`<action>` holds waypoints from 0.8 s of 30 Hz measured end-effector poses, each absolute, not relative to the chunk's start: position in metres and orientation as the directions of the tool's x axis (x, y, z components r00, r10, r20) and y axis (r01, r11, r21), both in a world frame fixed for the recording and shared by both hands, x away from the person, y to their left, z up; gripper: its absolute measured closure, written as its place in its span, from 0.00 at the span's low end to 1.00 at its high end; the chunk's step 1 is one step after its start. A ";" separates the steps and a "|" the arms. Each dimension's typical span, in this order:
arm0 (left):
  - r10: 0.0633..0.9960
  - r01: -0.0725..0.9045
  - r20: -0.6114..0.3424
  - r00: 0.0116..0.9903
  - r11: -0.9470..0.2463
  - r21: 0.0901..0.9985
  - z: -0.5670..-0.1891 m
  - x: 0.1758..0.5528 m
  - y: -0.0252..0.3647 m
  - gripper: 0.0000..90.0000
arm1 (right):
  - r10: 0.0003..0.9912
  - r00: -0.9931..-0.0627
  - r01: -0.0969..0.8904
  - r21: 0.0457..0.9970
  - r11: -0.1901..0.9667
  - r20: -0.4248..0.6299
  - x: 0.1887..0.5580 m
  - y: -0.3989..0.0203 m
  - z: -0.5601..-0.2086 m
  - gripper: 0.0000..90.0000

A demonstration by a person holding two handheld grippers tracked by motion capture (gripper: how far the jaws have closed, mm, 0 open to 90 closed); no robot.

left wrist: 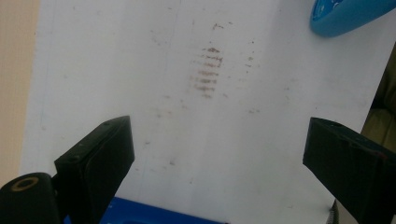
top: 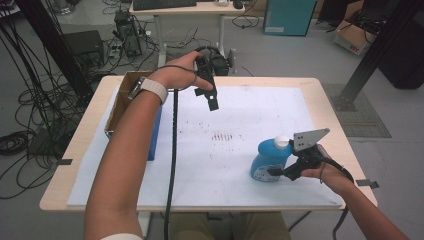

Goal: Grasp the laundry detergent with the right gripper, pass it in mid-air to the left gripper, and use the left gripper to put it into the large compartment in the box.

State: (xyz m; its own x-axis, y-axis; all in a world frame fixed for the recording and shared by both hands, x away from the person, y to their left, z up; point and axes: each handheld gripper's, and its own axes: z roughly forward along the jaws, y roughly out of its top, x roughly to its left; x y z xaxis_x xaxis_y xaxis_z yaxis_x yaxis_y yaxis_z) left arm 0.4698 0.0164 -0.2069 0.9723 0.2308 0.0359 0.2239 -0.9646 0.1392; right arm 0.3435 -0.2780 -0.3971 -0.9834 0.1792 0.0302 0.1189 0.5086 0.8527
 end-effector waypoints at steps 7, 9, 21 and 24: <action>0.227 0.221 0.031 0.973 -0.966 0.136 -0.207 0.470 0.016 0.10 | 0.180 -0.983 0.120 0.857 0.501 0.033 0.344 -0.277 -0.399 0.32; 0.228 0.222 0.028 0.973 -0.965 0.138 -0.207 0.470 0.016 0.10 | 0.179 -0.983 0.121 0.860 0.497 0.035 0.344 -0.276 -0.399 0.33; 0.227 0.220 0.034 0.973 -0.966 0.135 -0.208 0.471 0.017 0.10 | 0.172 -0.985 0.105 0.866 0.489 0.022 0.344 -0.275 -0.398 0.42; 0.234 0.228 0.030 0.972 -0.963 0.141 -0.208 0.471 0.017 0.10 | 0.169 -0.985 0.104 0.866 0.489 0.023 0.344 -0.275 -0.399 0.43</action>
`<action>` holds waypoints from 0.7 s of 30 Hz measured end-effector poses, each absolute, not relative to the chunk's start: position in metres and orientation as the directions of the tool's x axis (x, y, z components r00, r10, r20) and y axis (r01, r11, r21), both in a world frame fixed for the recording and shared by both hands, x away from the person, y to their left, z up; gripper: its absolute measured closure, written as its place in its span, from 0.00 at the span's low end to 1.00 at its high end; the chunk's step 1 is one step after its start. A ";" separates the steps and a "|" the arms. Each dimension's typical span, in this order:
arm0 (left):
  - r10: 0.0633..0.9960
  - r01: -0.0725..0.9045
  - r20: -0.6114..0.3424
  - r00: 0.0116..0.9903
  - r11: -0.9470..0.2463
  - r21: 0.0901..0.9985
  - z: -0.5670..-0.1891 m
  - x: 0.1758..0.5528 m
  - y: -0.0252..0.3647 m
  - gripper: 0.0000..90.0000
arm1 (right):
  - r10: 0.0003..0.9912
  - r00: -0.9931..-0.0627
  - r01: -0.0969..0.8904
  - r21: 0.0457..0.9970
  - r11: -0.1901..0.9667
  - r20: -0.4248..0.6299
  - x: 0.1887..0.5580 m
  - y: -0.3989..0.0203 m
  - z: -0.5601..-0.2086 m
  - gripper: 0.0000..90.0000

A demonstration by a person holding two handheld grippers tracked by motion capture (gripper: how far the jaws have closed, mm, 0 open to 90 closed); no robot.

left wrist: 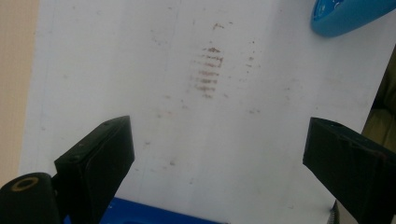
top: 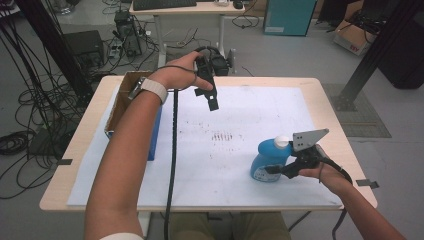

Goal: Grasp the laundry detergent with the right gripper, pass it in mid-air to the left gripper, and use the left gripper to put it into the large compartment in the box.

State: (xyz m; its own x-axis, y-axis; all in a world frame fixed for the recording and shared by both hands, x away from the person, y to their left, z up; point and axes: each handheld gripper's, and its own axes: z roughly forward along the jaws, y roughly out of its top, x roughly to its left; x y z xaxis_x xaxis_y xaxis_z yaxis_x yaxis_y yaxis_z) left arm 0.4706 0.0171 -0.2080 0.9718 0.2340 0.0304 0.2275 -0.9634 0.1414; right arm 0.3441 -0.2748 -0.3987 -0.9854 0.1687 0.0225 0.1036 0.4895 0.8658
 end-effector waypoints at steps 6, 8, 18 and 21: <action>0.234 0.227 0.031 0.972 -0.964 0.139 -0.208 0.471 0.017 0.10 | 0.168 -0.985 0.108 0.873 0.475 0.030 0.344 -0.275 -0.400 0.46; 0.231 0.224 0.035 0.972 -0.965 0.139 -0.209 0.471 0.017 0.10 | 0.166 -0.986 0.100 0.875 0.474 0.023 0.345 -0.276 -0.400 0.46; 0.232 0.226 0.027 0.972 -0.964 0.138 -0.209 0.471 0.017 0.10 | 0.169 -0.985 0.097 0.880 0.465 0.020 0.344 -0.276 -0.401 0.47; 0.232 0.227 0.027 0.972 -0.964 0.136 -0.210 0.471 0.017 0.10 | 0.174 -0.985 0.100 0.886 0.453 0.023 0.344 -0.277 -0.402 0.47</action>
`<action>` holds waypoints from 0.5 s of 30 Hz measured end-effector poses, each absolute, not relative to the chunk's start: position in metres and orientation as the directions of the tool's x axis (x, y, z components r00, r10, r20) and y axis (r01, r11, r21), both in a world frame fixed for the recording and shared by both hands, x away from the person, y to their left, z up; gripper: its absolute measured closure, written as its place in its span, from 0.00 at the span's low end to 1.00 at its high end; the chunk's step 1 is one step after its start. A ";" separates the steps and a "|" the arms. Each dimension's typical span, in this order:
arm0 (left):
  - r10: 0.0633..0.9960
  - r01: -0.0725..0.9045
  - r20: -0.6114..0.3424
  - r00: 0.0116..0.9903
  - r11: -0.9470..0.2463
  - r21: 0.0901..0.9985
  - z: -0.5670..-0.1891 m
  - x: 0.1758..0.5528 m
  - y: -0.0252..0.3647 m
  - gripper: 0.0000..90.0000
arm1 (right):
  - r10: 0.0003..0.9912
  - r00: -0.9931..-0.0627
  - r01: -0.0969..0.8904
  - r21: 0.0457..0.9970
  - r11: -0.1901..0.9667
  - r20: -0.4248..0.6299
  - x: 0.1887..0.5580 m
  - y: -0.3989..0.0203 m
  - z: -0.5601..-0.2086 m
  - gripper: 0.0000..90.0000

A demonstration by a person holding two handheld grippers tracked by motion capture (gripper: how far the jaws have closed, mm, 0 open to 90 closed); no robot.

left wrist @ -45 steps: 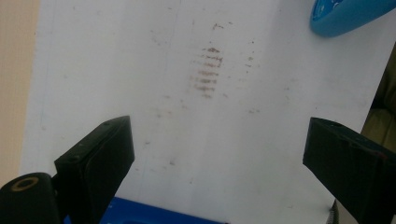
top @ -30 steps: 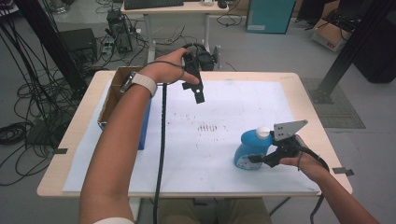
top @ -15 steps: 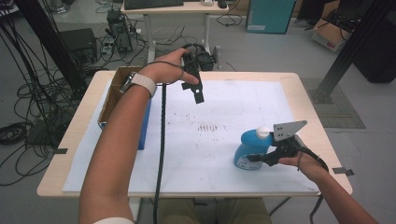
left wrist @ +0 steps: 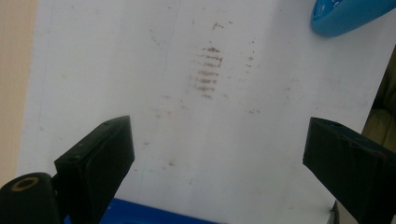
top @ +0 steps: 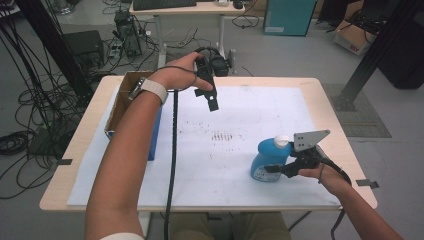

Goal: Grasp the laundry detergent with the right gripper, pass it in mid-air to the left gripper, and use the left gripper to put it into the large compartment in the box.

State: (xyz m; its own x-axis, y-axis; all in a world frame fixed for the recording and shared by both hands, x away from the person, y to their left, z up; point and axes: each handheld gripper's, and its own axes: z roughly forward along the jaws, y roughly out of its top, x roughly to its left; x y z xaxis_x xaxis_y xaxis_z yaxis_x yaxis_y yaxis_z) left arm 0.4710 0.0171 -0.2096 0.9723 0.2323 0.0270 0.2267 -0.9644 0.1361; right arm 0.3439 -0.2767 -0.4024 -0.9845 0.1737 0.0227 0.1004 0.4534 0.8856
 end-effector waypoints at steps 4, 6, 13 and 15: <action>0.229 0.223 0.028 0.973 -0.965 0.136 -0.210 0.471 0.017 0.10 | 0.170 -0.985 0.093 0.884 0.458 0.016 0.344 -0.276 -0.402 0.47; 0.228 0.222 0.028 0.973 -0.966 0.132 -0.210 0.471 0.017 0.10 | 0.167 -0.986 0.089 0.883 0.461 0.012 0.344 -0.276 -0.402 0.47; 0.230 0.223 0.031 0.973 -0.965 0.135 -0.210 0.470 0.017 0.10 | 0.164 -0.986 0.082 0.883 0.462 0.006 0.343 -0.276 -0.402 0.48; 0.231 0.225 0.030 0.973 -0.965 0.136 -0.210 0.470 0.017 0.10 | 0.161 -0.987 0.077 0.884 0.461 0.002 0.343 -0.276 -0.402 0.48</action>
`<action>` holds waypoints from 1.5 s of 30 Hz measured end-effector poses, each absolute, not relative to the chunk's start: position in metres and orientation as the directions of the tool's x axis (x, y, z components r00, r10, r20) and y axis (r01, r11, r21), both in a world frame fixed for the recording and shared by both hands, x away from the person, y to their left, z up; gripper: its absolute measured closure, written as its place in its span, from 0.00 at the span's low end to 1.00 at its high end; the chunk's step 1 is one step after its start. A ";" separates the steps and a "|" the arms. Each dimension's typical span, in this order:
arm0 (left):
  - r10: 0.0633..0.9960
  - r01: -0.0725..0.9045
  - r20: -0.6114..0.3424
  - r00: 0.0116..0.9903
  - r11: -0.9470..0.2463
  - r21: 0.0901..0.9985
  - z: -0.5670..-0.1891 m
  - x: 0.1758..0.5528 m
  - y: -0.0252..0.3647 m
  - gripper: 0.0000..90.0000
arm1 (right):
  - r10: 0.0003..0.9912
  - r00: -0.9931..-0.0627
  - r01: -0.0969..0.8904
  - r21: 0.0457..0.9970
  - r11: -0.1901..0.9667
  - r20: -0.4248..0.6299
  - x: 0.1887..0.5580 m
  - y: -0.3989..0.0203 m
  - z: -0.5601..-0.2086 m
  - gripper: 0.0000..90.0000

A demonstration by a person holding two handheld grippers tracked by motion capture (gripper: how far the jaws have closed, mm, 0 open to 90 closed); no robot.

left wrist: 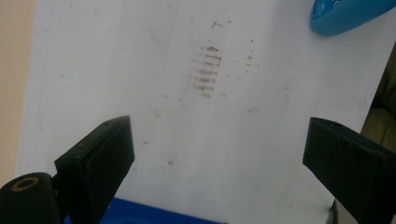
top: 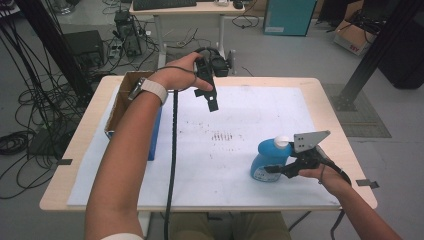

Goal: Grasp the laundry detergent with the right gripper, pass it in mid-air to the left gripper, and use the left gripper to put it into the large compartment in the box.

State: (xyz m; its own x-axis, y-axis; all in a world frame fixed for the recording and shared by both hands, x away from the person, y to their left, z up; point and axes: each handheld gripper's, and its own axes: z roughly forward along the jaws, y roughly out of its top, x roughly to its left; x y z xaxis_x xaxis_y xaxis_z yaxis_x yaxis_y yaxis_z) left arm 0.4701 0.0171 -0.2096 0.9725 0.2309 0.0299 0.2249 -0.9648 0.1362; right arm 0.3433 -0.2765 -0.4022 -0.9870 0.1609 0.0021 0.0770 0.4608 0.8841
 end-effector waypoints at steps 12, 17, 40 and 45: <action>0.229 0.224 0.030 0.973 -0.966 0.131 -0.208 0.469 0.018 0.10 | 0.165 -0.986 0.079 0.884 0.462 0.002 0.343 -0.276 -0.402 0.49; 0.224 0.218 0.032 0.974 -0.968 0.126 -0.208 0.470 0.017 0.10 | 0.168 -0.986 0.079 0.883 0.463 0.000 0.343 -0.276 -0.402 0.49; 0.243 0.237 0.034 0.969 -0.962 0.138 -0.209 0.468 0.020 0.10 | 0.171 -0.985 0.081 0.883 0.463 0.000 0.342 -0.276 -0.402 0.49; 0.248 0.241 0.034 0.968 -0.961 0.138 -0.209 0.468 0.021 0.10 | 0.169 -0.986 0.081 0.881 0.466 0.001 0.343 -0.276 -0.402 0.49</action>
State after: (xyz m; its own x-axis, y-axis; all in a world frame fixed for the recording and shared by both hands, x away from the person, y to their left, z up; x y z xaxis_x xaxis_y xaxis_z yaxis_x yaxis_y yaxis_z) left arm 0.4679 0.0208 -0.2085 0.9682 0.2479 0.0344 0.2411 -0.9606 0.1381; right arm 0.3426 -0.2761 -0.4016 -0.9855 0.1694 0.0009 0.0809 0.4658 0.8812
